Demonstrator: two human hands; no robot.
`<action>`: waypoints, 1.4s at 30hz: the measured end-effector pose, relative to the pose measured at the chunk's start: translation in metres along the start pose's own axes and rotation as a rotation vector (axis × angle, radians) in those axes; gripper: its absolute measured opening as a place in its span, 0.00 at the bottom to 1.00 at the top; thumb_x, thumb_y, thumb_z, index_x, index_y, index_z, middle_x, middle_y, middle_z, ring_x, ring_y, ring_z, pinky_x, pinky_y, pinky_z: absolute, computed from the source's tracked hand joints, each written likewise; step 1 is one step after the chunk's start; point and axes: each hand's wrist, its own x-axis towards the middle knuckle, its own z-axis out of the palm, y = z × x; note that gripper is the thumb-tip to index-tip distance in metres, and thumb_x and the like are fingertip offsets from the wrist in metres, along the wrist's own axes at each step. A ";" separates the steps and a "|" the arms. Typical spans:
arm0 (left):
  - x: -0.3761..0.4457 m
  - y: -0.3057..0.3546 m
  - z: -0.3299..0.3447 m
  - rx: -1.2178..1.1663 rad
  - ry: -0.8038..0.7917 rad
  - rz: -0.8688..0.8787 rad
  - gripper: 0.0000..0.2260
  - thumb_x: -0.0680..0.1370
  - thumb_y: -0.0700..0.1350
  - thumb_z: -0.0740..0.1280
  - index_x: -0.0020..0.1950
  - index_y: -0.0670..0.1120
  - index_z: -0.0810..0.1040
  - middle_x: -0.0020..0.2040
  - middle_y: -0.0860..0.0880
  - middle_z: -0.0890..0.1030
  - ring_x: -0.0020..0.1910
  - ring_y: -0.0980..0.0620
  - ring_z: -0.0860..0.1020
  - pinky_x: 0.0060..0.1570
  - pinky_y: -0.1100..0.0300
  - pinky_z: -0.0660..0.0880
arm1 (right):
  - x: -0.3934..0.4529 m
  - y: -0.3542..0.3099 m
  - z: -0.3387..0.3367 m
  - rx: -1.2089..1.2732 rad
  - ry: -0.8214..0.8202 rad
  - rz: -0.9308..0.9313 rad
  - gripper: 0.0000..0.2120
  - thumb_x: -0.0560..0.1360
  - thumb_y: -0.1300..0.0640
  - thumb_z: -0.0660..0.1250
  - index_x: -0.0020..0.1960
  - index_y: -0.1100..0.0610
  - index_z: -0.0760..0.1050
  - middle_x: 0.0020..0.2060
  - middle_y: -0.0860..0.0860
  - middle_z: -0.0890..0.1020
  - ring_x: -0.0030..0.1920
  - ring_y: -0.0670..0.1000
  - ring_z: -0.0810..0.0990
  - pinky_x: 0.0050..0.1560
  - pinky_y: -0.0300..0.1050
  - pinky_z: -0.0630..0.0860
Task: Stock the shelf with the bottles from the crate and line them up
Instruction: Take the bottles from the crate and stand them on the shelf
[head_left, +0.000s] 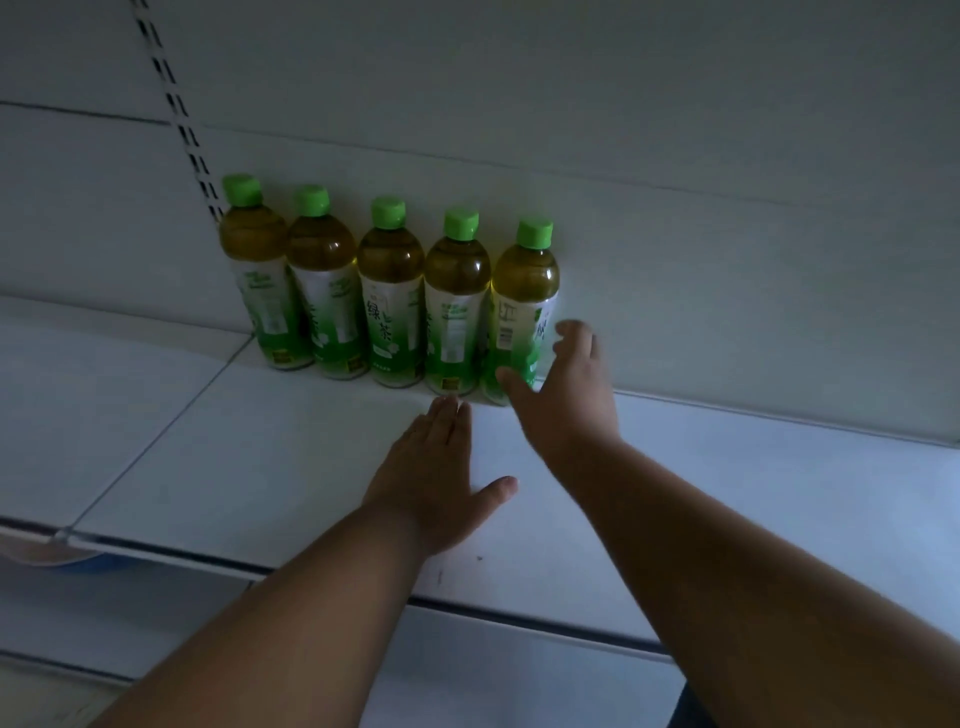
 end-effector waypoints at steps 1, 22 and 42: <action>-0.006 -0.002 -0.004 -0.005 0.058 -0.006 0.43 0.75 0.71 0.49 0.80 0.44 0.41 0.80 0.46 0.42 0.79 0.50 0.42 0.75 0.55 0.43 | -0.013 -0.004 -0.003 -0.020 -0.007 -0.076 0.33 0.73 0.49 0.74 0.72 0.56 0.63 0.65 0.53 0.72 0.64 0.55 0.73 0.62 0.48 0.73; -0.435 -0.130 -0.071 0.126 0.373 -1.014 0.42 0.76 0.69 0.56 0.80 0.46 0.46 0.81 0.48 0.47 0.79 0.51 0.47 0.76 0.55 0.48 | -0.267 -0.244 0.126 0.103 -0.698 -1.101 0.25 0.73 0.49 0.72 0.66 0.56 0.73 0.61 0.54 0.76 0.63 0.55 0.73 0.64 0.49 0.71; -0.549 -0.224 0.093 -0.024 0.200 -1.694 0.49 0.72 0.76 0.42 0.77 0.40 0.35 0.79 0.39 0.40 0.78 0.44 0.39 0.76 0.48 0.44 | -0.414 -0.243 0.381 -0.436 -1.457 -1.323 0.24 0.75 0.47 0.70 0.68 0.51 0.68 0.63 0.53 0.73 0.63 0.55 0.73 0.62 0.54 0.74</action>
